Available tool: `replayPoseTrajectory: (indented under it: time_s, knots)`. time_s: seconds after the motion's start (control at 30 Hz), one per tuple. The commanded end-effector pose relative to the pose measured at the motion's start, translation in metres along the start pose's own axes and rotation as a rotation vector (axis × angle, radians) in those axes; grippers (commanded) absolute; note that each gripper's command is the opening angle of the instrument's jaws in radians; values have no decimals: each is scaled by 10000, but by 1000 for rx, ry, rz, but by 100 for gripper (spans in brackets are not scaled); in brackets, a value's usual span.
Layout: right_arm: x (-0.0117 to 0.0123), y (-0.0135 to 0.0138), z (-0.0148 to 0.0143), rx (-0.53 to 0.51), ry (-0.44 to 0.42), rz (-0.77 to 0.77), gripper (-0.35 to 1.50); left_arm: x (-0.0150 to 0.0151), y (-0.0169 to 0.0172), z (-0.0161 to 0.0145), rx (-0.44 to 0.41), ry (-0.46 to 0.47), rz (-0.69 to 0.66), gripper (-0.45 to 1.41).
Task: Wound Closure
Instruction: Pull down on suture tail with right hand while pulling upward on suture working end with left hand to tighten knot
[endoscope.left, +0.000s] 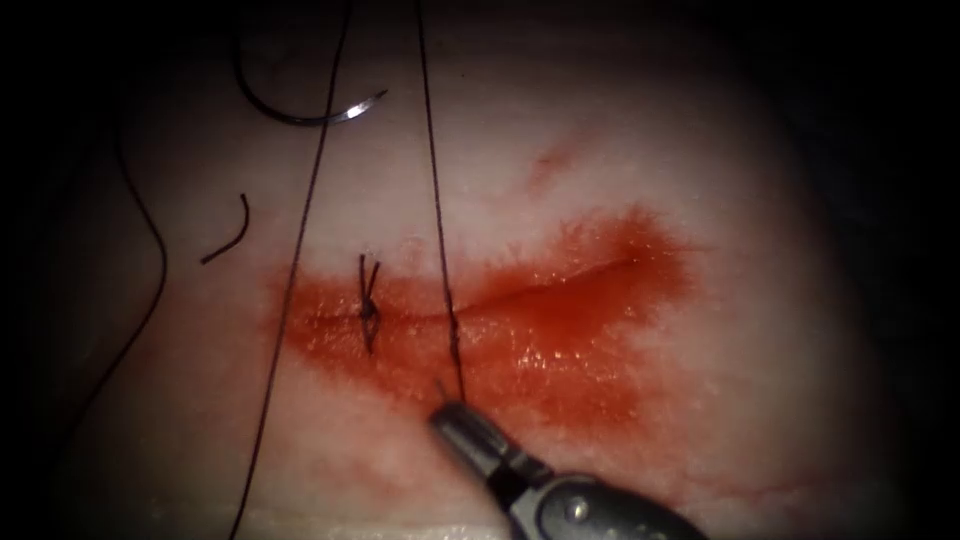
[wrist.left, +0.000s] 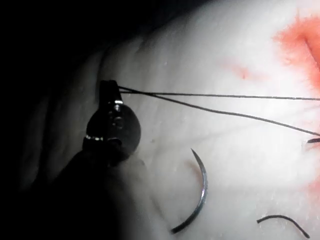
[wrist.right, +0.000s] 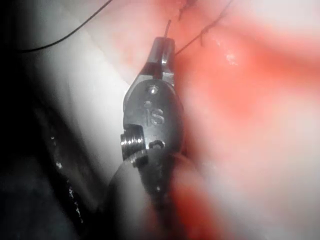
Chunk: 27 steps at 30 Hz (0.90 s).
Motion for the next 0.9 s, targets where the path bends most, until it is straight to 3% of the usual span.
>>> replayPoseTrajectory:
  time_s: [0.03,0.37,0.77,0.9]
  knots:
    - [-11,-7,3,3,-9,-1,-35,-4,-3,11,6,-2,5,-45]
    - [-31,-9,2,12,-34,-21,-35,-15,-1,33,5,-9,32,-45]
    - [-36,-12,2,12,-31,-25,-35,-5,-14,38,0,-4,48,-45]
    - [-31,-7,6,64,-35,-21,-35,-2,-7,35,-15,17,48,-45]
